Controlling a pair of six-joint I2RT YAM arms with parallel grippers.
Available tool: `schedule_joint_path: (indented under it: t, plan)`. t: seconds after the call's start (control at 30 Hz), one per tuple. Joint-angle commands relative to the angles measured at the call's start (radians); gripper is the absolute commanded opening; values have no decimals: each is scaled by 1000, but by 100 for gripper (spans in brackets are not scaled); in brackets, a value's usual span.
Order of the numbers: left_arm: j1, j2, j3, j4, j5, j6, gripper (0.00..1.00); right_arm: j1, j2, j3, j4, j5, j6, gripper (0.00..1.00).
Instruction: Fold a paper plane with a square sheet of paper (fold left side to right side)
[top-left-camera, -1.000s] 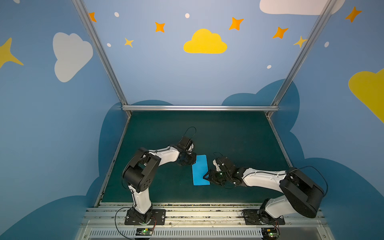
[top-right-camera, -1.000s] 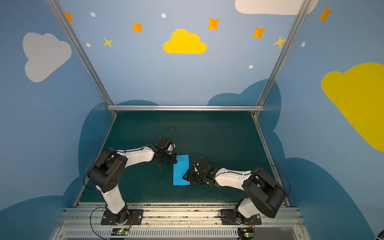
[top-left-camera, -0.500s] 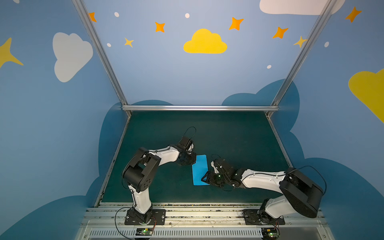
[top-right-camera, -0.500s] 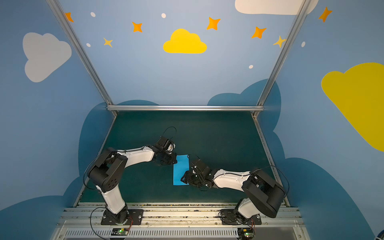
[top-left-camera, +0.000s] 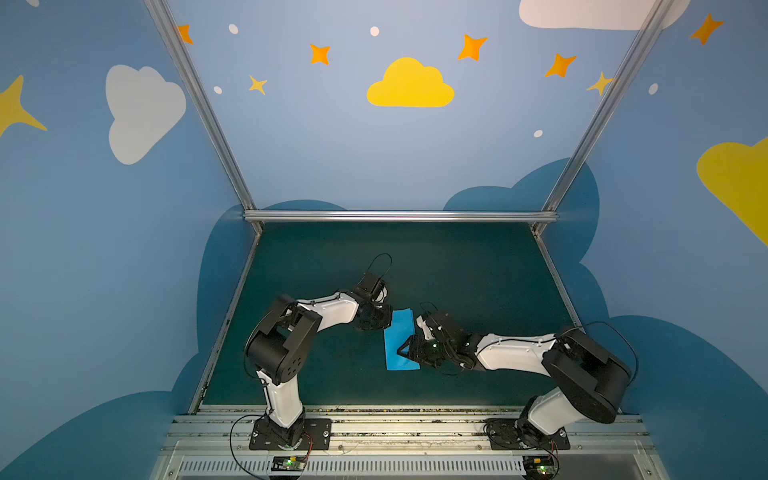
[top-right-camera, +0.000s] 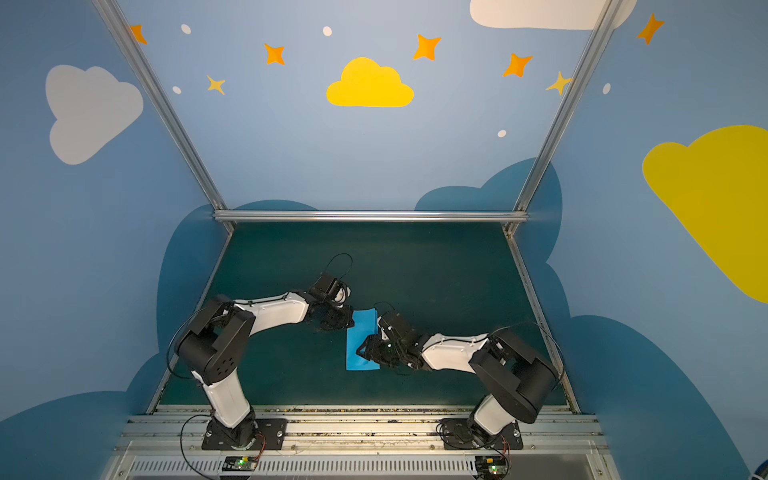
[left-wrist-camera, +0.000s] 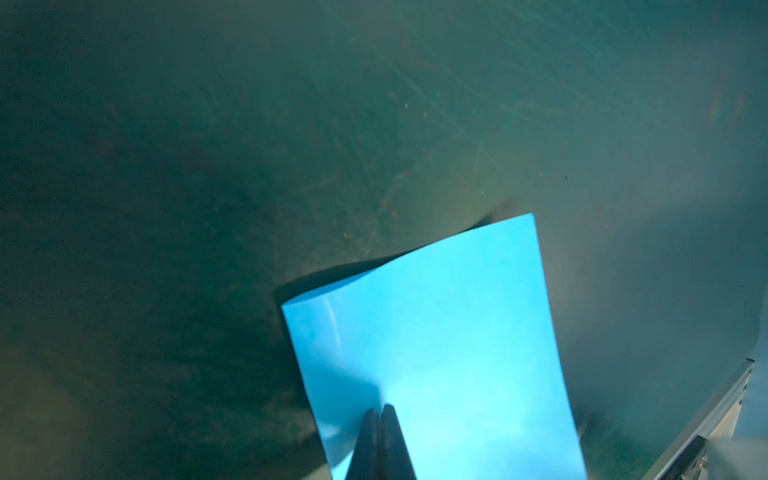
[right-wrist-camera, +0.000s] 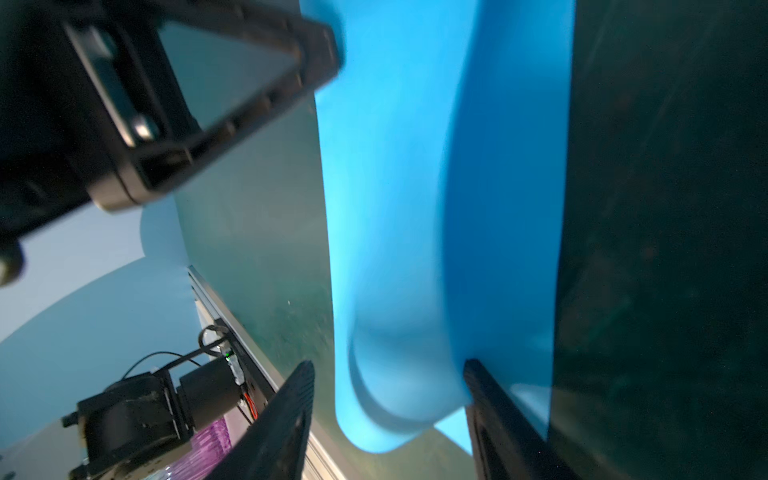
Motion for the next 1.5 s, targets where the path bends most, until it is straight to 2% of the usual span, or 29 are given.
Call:
schedule_joint_path:
  t: [0.0,0.27,0.57,1.03,1.2,1.47]
  plan:
    - [-3,46,0,-10,-8,15,4,-35,44,13,9,-1,-71,60]
    - [-2,48,-1,-11,-7,14,4,-79,76,92,-12,-53,-142,59]
    - [-2,38,0,-21,-15,17,4,-73,20,4,-28,-72,-98,51]
    - [-3,43,0,-18,-11,17,4,-23,-90,-115,-47,-62,-37,21]
    - [-2,42,0,-18,-11,17,4,-14,-88,-125,-44,-57,-25,15]
    - [-3,42,0,-16,-10,17,4,-15,-132,-127,-86,-41,-24,12]
